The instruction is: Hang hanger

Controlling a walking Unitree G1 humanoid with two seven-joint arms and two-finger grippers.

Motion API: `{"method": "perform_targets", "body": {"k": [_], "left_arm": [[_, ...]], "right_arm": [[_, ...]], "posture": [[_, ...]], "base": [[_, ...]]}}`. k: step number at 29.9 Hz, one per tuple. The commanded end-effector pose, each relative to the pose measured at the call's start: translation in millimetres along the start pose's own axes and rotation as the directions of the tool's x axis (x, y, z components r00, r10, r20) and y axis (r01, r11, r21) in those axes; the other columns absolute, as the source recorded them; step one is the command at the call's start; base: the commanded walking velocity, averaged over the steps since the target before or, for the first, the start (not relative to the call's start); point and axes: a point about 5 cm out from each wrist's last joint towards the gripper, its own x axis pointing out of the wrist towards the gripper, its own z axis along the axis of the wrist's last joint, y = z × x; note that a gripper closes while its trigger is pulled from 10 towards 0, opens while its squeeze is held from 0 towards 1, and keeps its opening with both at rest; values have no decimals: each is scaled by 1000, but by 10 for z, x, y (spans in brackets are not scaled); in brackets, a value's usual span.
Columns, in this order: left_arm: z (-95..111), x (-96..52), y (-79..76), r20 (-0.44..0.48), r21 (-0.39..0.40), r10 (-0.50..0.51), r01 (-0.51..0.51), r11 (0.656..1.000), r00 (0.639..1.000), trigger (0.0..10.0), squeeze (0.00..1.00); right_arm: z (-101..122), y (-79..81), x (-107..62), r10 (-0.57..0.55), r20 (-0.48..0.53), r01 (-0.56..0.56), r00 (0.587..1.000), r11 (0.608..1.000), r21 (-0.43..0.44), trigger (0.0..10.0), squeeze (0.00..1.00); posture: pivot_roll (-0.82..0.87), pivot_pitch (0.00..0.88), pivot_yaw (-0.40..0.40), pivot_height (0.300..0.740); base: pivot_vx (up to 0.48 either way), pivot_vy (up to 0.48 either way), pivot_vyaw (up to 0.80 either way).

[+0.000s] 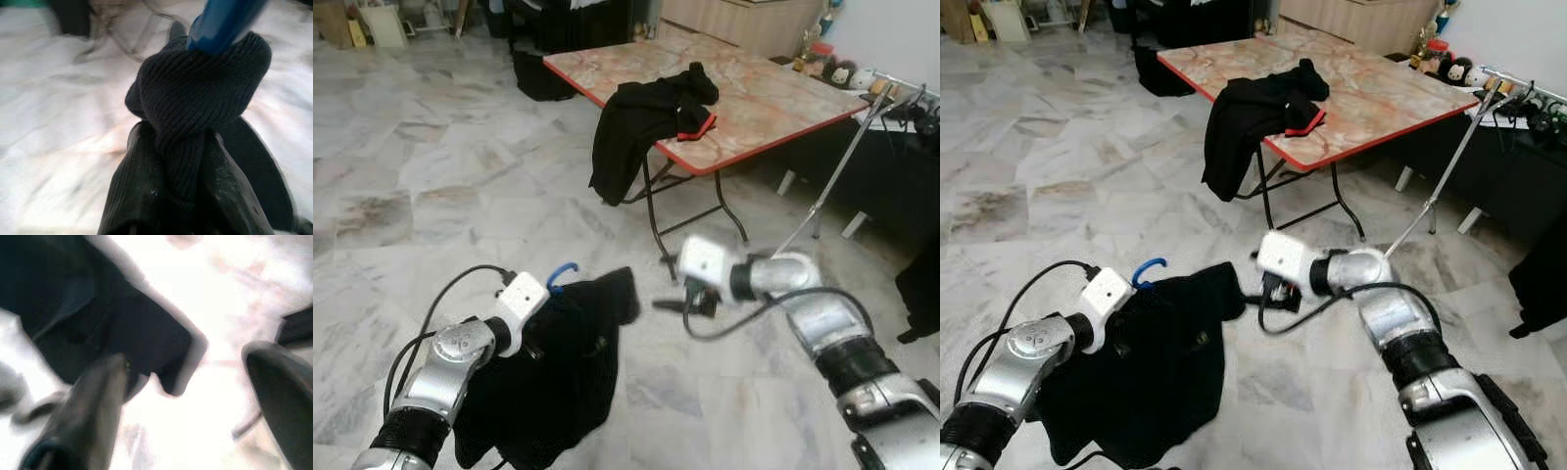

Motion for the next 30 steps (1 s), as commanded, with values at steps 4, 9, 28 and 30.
{"method": "perform_targets", "body": {"k": [4,9,28,30], "left_arm": [[-222,-48,231,-80,-80,321,-327,941,944,10000,0],[-298,-26,234,-110,-129,408,-420,898,906,10000,0],[-348,47,109,-86,-161,477,-485,860,875,10000,0],[-423,10,82,-101,-175,486,-496,850,868,10000,0]], "right_arm": [[-584,-385,-310,-489,-235,542,840,769,340,10000,0],[-1044,-159,-361,-508,-431,662,746,640,391,10000,0],[-1840,1039,-332,-219,-710,685,669,552,476,10000,0],[-1916,1122,-386,-207,-738,701,642,549,456,10000,0]], "posture": [[-3,0,-70,740],[-15,0,-59,740],[33,0,-64,740],[37,0,-63,740]], "base": [[0,0,0],[0,0,0],[0,0,0],[0,0,0]]}}
